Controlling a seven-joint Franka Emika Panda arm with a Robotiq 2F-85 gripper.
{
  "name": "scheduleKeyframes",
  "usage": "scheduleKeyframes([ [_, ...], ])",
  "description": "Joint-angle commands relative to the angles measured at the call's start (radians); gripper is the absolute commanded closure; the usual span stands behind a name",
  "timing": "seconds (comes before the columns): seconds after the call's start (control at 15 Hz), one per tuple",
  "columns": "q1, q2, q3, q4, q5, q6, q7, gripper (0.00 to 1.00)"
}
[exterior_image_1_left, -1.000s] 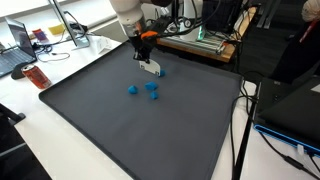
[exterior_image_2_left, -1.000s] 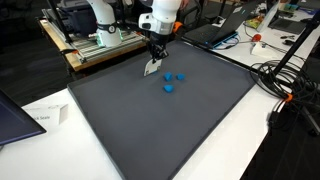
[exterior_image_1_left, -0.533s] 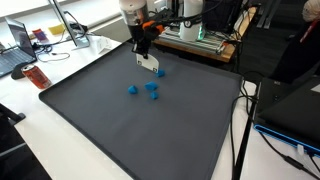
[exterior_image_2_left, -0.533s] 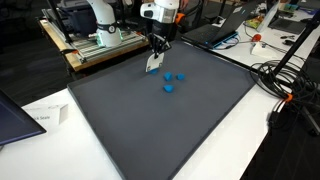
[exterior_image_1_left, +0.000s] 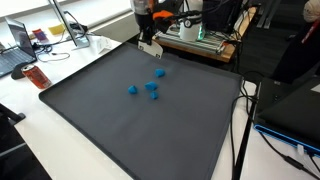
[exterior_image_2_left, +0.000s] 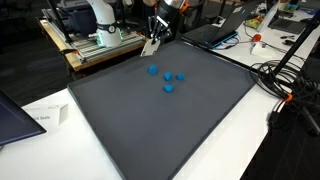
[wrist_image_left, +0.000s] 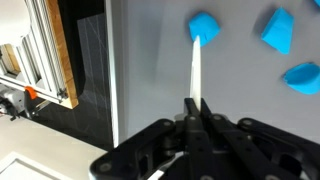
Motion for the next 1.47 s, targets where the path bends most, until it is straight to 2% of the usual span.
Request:
scheduleKeyframes([
  [0.0,0.026,0.021,0.026,0.072,-0.097,-0.081,0.118,0.99],
  [0.53,0.062,0.078,0.051,0.132,-0.232,-0.136,0.34,0.99],
  [0.87,0.073,0.133,0.049,0.15,-0.241,-0.123,0.419,0.99],
  [1.4,0.122,0.222,0.039,0.182,-0.284,-0.171,0.679,0.99],
])
